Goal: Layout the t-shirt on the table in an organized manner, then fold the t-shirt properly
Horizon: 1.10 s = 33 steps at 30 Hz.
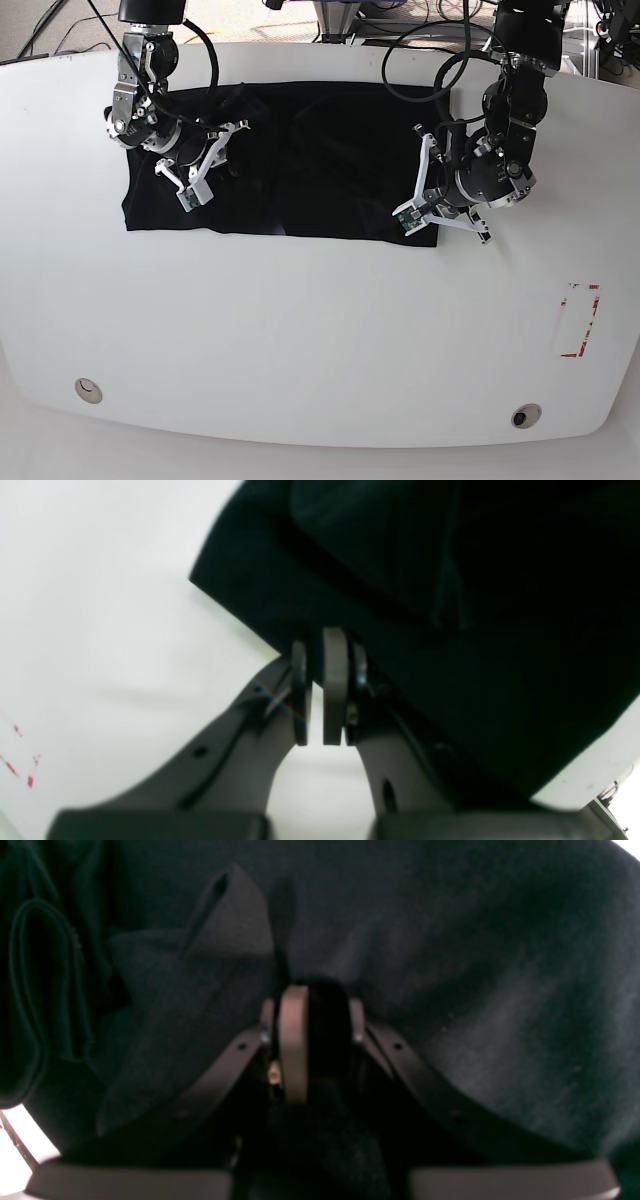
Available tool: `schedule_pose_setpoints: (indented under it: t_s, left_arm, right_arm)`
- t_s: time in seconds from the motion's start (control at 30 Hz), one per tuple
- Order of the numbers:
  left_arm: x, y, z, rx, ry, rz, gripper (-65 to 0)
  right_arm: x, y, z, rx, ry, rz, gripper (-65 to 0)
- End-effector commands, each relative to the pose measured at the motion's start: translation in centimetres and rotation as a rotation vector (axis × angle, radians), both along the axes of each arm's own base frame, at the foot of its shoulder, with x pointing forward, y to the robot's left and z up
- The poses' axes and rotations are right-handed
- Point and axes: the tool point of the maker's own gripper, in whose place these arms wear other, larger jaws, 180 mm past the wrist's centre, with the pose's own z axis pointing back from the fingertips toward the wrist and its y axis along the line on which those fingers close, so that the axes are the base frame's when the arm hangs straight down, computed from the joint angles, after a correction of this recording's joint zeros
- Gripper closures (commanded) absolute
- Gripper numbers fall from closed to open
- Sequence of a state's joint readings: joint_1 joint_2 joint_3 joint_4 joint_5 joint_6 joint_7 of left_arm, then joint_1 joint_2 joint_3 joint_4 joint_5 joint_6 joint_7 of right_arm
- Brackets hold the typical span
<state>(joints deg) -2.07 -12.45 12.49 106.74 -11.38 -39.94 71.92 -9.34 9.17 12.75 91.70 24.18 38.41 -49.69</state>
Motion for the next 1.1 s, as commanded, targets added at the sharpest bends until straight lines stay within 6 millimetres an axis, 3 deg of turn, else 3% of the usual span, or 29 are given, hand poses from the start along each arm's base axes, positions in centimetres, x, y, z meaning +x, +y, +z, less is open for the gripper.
schedule_pose_setpoints:
  t_s: [0.0, 0.17, 0.47, 0.67, 1.07]
  left_arm:
    - [0.6, -0.2, -0.2, -0.015, 0.003, 0.003, -2.1]
    - [0.1, 0.4, -2.3, -0.005, 0.076, 0.023, -2.1]
    - [-0.7, -2.5, -3.7, -0.062, 0.114, -0.029, -2.1]
    - [-0.5, -6.7, -2.6, -0.124, 0.079, -0.114, -2.1]
    - [3.4, -13.0, 1.7, -0.263, -0.029, -0.184, -2.1]
  right_arm:
    - [0.0, -0.2, 0.0, -0.017, 0.003, 0.007, -10.1]
    - [0.0, -0.2, 0.0, -0.017, 0.003, 0.007, -10.1]
    - [0.0, -0.3, 0.0, -0.023, 0.004, 0.007, -10.1]
    - [0.0, -0.3, 0.0, -0.023, 0.004, 0.007, -10.1]
    - [0.0, -0.3, 0.0, -0.023, 0.004, 0.007, -10.1]
